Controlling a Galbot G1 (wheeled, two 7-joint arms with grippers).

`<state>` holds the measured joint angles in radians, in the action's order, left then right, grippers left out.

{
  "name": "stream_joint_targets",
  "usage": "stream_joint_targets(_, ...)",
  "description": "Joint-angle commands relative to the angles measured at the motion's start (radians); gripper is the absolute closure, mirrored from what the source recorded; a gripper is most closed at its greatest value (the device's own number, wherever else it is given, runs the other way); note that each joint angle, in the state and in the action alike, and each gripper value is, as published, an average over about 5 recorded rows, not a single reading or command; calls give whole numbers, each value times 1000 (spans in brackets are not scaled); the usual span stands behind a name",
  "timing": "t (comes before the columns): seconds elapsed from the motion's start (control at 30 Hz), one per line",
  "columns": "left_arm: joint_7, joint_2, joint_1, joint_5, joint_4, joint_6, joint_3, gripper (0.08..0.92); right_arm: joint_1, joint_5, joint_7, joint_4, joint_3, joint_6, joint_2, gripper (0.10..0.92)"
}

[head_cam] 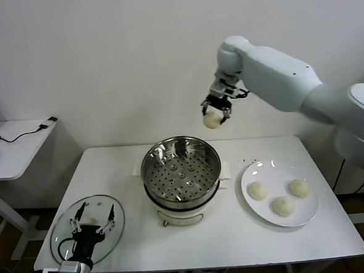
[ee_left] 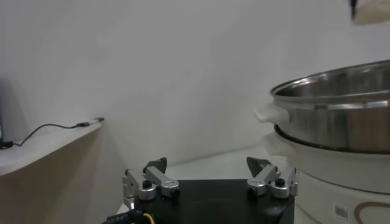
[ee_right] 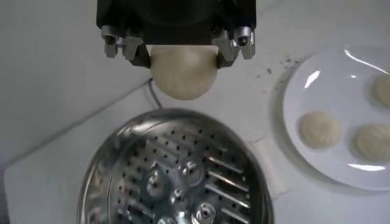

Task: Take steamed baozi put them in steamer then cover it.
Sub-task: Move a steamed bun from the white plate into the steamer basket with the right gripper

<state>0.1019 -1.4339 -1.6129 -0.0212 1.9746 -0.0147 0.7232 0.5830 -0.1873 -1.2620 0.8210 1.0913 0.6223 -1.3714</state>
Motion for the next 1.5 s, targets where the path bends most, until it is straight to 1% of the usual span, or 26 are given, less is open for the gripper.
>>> stream_joint_targets(0.03,4,-1,-8,-2,11,6,0,177,-39,-174,39,81,-4,125,-100,321)
stream_joint_targets(0.13,4,1,-14,-3,20,10,1,177,-116,-290,58,83,-38,160,-116,321)
stream_joint_targets(0.4,-8,-11,-11,-15,33,26,-8,177,-250,-457,86,92,-82,174,-124,321)
stream_joint_targets(0.7,-12,-20,-18,-20,35,27,-12,177,-313,-510,102,42,-108,180,-120,317)
stream_joint_targets(0.77,-13,-20,-17,-20,32,27,-13,177,-318,-509,103,35,-111,180,-120,303)
stream_joint_targets(0.97,-14,-20,-7,-23,23,29,-24,177,-316,-511,100,32,-115,175,-114,216)
stream_joint_targets(1.1,-18,-19,-8,-18,24,29,-30,177,-296,-464,96,54,-118,169,-91,203)
stream_joint_targets(1.2,-23,-20,-10,-18,23,29,-32,177,-257,-395,91,89,-120,160,-58,203)
stream_joint_targets(1.33,-32,-22,-9,-17,19,30,-35,177,-178,-232,80,164,-105,128,21,203)
stream_joint_targets(1.5,-35,-16,-12,-21,20,30,-36,177,-15,28,87,291,-1,12,191,203)
